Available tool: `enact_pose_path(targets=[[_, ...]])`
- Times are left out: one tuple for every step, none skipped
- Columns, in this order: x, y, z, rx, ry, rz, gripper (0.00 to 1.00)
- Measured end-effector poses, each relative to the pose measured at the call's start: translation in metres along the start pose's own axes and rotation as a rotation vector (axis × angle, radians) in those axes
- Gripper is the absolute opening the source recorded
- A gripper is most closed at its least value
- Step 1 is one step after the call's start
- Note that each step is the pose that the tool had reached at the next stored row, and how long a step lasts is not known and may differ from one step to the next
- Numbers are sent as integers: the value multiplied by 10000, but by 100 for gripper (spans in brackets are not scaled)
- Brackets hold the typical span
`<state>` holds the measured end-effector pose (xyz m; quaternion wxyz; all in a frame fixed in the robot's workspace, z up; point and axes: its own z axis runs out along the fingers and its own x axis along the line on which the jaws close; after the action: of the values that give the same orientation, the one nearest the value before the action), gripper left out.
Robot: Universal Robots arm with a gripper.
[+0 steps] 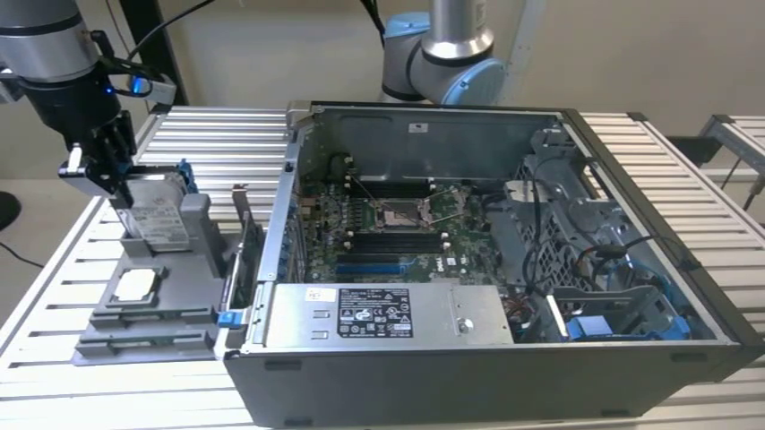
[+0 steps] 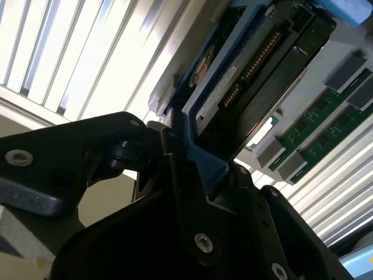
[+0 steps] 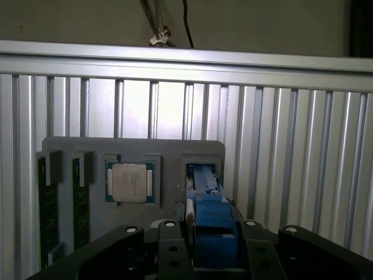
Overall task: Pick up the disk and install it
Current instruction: 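Pick up the disk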
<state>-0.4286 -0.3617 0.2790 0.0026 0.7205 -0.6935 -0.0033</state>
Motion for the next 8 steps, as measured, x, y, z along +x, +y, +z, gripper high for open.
enact_pose_path(targets=[[-6,-1,0,1,0,-1,0],[-10,0,1,1,-2,-1,0],[-11,0,1,0,-1,-2,0],[-12,0,1,0,-1,-2,0],[-11,0,1,0,-2,0,0],[-4,0,1,-1,-8,1,0],[5,1,0,-1,-14,2,0],[8,1,0,-1,-15,1,0]])
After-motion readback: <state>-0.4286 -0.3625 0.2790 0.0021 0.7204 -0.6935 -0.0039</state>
